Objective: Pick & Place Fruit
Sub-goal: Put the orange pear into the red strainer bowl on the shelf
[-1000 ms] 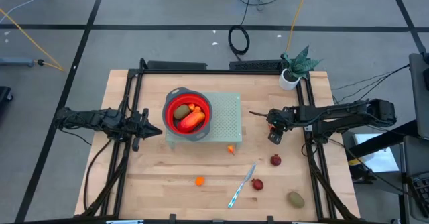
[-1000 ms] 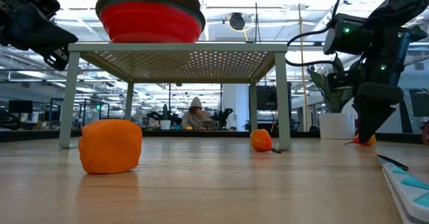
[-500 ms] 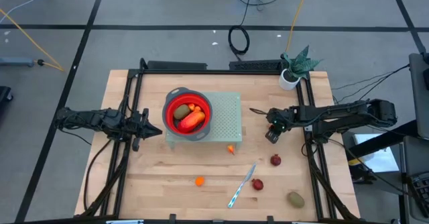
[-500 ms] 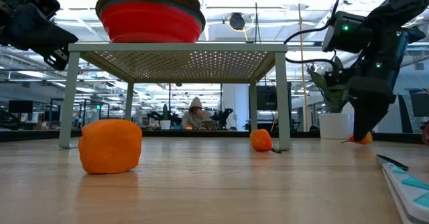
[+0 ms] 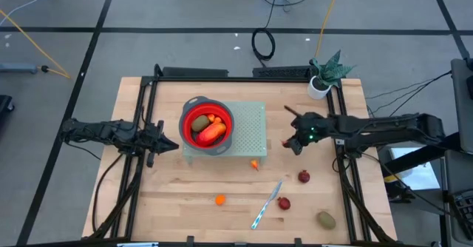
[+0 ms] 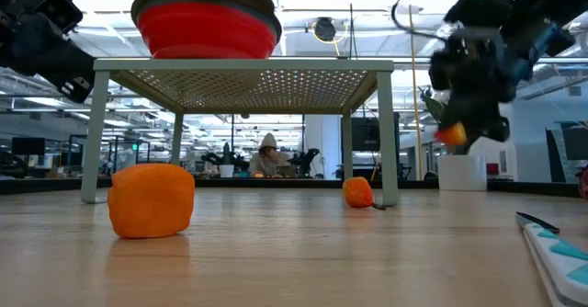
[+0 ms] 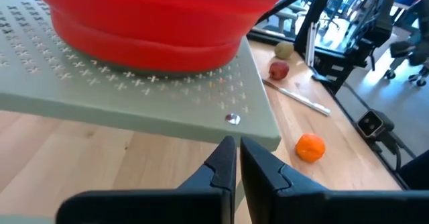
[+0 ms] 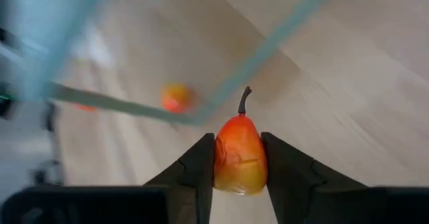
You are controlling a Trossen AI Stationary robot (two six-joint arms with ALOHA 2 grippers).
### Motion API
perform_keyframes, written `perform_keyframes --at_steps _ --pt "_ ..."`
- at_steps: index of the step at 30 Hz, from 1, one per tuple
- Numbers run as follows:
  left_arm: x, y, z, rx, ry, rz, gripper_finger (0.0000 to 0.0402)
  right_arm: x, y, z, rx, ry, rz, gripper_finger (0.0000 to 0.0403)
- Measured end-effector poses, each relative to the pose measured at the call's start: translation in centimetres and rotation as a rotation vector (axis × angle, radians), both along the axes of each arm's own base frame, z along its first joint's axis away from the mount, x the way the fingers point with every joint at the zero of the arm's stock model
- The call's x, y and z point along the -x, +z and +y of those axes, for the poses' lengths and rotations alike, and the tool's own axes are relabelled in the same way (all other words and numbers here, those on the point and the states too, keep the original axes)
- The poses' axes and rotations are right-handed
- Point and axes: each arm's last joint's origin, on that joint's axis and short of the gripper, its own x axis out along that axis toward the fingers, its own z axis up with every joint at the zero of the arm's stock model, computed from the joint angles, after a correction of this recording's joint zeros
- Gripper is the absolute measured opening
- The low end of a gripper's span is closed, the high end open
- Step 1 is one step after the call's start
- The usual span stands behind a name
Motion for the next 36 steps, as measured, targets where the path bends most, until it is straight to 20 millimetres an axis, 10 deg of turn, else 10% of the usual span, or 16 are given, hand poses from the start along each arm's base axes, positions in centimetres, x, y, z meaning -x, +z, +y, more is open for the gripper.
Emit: perform_keyframes --at_steps 18,36 --pt "0.1 -0.4 0.0 -0.01 0.0 0.043 0.0021 0.1 9.5 0.1 0.084 0.009 -0.91 0.0102" --pt "0.1 -0.4 0.2 0.008 0.072 0.041 0.0021 0.6 12.2 -0.2 0.459 -0.062 -1.222 0.0105"
